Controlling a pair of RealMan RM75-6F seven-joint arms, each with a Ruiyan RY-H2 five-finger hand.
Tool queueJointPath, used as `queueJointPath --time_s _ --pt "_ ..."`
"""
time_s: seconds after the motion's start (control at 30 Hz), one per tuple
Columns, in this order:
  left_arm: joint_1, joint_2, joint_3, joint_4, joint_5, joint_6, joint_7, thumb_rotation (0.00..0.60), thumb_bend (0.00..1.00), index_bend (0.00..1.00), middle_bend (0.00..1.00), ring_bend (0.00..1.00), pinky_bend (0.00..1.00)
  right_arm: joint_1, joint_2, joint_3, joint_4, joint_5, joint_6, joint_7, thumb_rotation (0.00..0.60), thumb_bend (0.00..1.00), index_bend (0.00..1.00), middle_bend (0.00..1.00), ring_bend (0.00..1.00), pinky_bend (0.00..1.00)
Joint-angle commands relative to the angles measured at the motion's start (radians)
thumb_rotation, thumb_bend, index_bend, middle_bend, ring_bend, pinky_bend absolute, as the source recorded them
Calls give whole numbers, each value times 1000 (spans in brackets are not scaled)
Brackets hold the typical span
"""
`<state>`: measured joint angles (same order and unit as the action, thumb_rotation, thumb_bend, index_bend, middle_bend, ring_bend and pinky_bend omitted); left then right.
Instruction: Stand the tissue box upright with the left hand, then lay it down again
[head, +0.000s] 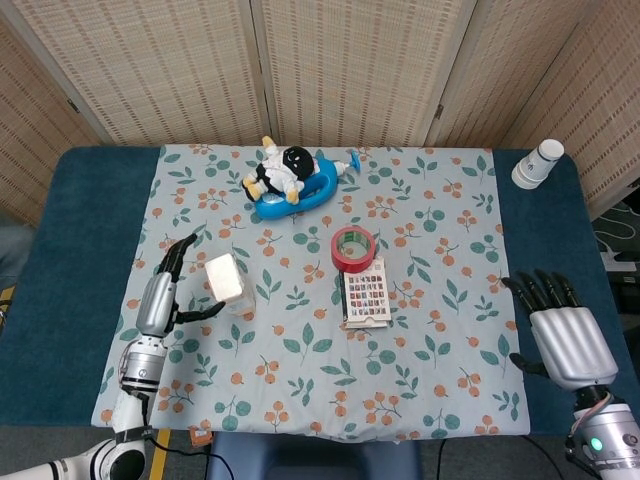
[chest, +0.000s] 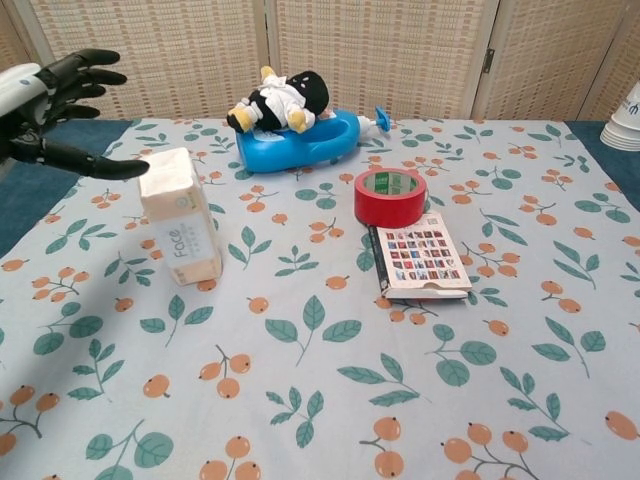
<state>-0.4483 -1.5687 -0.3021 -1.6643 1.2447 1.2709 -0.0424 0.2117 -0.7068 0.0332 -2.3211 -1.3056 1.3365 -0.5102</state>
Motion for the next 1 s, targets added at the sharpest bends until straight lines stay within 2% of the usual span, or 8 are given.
queueJointPath --time_s 0.03,0.23,0.37,0.53,0.6,0.77,1.0 --pt "-131 125 -23 -204 -237 -146 446 600 118 0 66 0 64 2 4 2 3 5 -5 7 600 115 108 59 0 34" --pt "-278 171 -123 -373 -507 -91 743 600 118 0 65 0 63 4 11 12 8 21 -1 21 600 115 108 59 0 34" --pt "-398 194 -186 -474 -781 -2 915 600 121 0 78 0 62 8 11 16 14 35 -5 22 600 115 108 59 0 34" --pt "-558 183 -187 -485 -1025 104 1120 600 119 0 88 0 62 10 9 15 10 35 -8 16 600 114 108 59 0 34" --pt "-597 174 -190 -483 -1100 138 1158 600 120 0 89 0 62 7 10 15 9 30 -3 19 600 115 108 59 0 34" --pt "-664 155 -213 -470 -1226 191 1177 600 122 0 89 0 60 6 17 16 13 35 -7 32 600 115 108 59 0 34" --pt "-723 119 -184 -416 -1224 274 1187 600 122 0 90 0 59 7 22 17 14 33 -12 42 600 115 108 59 0 34"
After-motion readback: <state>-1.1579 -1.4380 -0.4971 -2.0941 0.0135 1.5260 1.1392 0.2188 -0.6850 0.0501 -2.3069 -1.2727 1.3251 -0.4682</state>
